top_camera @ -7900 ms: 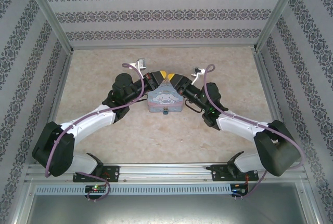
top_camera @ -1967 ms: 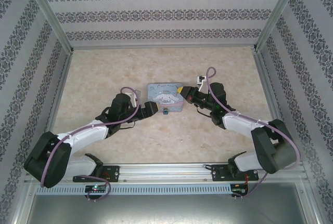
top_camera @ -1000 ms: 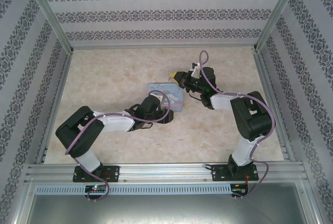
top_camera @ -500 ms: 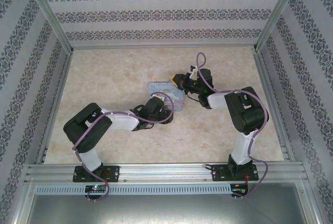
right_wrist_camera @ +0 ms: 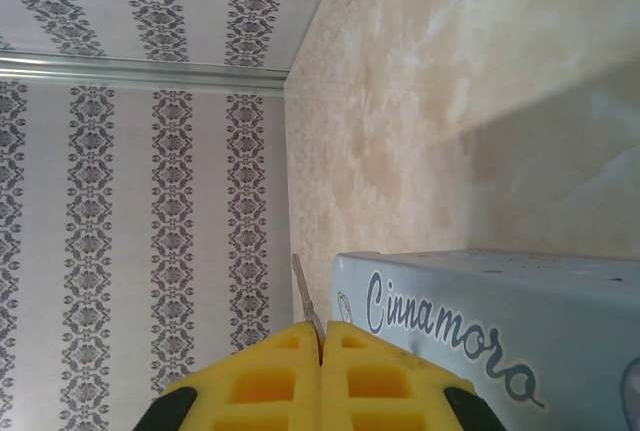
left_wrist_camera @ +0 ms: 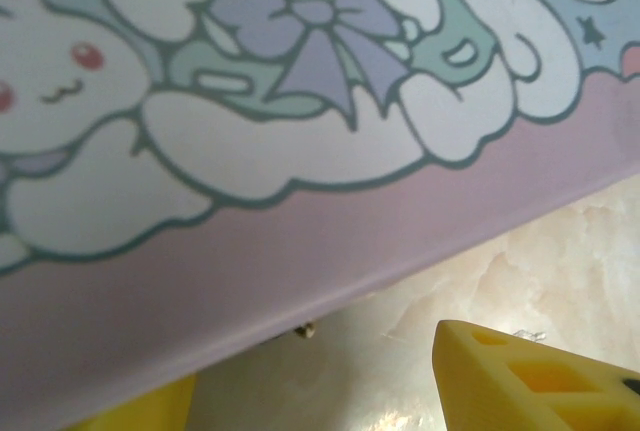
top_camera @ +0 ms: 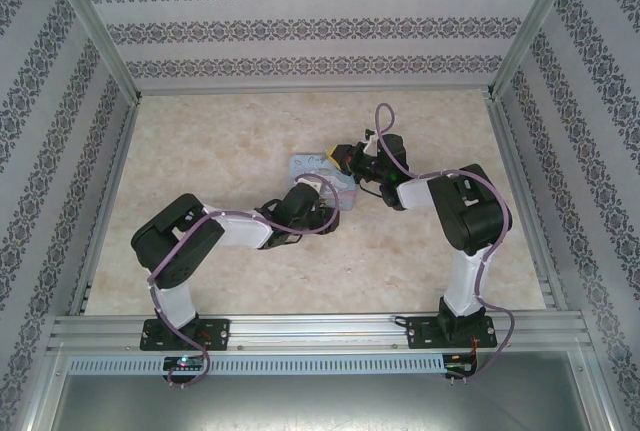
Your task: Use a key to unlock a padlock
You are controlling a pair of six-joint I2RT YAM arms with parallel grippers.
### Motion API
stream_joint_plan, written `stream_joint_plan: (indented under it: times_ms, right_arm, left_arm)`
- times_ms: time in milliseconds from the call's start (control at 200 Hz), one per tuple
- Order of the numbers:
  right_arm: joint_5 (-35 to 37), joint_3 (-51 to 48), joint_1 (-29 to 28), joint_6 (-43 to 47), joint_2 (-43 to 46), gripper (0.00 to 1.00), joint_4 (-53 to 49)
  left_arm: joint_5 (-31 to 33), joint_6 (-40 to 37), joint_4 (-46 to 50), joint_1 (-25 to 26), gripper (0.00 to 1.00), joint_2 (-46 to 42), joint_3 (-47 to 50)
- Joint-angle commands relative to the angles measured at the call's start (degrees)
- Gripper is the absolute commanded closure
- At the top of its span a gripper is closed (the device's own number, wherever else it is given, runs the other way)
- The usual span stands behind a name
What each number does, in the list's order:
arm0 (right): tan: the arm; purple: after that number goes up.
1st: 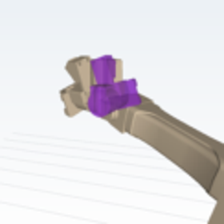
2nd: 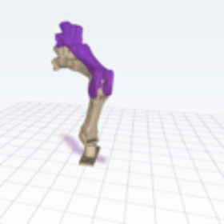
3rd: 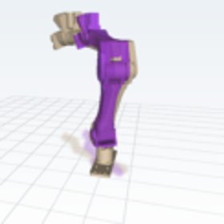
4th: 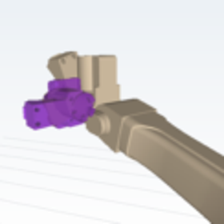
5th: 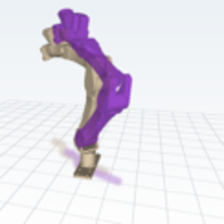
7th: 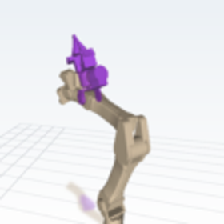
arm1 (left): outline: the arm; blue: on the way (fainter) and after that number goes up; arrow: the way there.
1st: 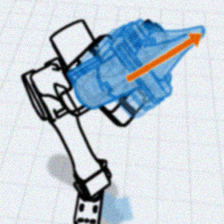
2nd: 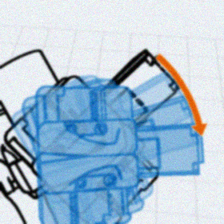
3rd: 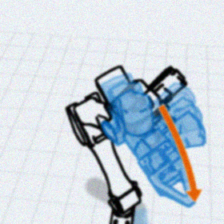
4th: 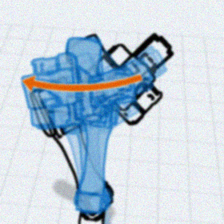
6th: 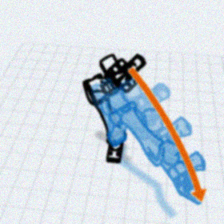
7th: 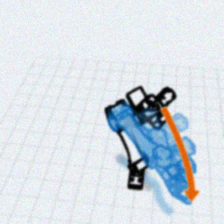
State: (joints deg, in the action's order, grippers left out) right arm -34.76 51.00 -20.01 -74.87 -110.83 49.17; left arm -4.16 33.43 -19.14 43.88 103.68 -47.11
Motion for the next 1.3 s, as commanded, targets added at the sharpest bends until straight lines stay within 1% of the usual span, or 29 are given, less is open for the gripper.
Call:
stream_joint_plan:
  times_ms: [0,295,425,650,964,1134,1299]
  right_arm:
    - [1.4,-0.8,-0.3,0.9,-1.0,1.0,1.8]
    - [2.1,-1.4,-1.1,1.2,-1.5,1.0,1.5]
    - [2.3,-1.7,-1.3,1.2,-1.6,1.0,1.5]
    - [2.4,-2.1,-1.3,1.5,-1.7,1.0,1.5]
    - [2.3,-2.5,-1.4,1.5,-1.6,1.0,1.7]
    - [2.1,-2.4,-1.4,1.3,-1.7,1.0,1.9]
    - [1.9,-2.5,-1.4,1.3,-1.7,1.0,2.1]
  left_arm:
    - [-3.2,1.3,-5.6,0.6,0.36,1.8,-1.5]
    - [-5.0,4.0,-9.8,0.4,0.36,2.3,-1.1]
    - [-6.5,9.4,-16.3,-0.4,0.36,1.5,1.6]
    - [-6.8,19.8,-27.9,-1.4,0.36,2.3,6.4]
    - [-5.3,27.8,-37.3,-1.5,0.37,5.3,9.3]
    - [-3.9,30.4,-40.4,-1.3,0.39,4.3,11.3]
    - [-1.7,30.4,-39.0,-0.6,0.42,1.7,12.0]
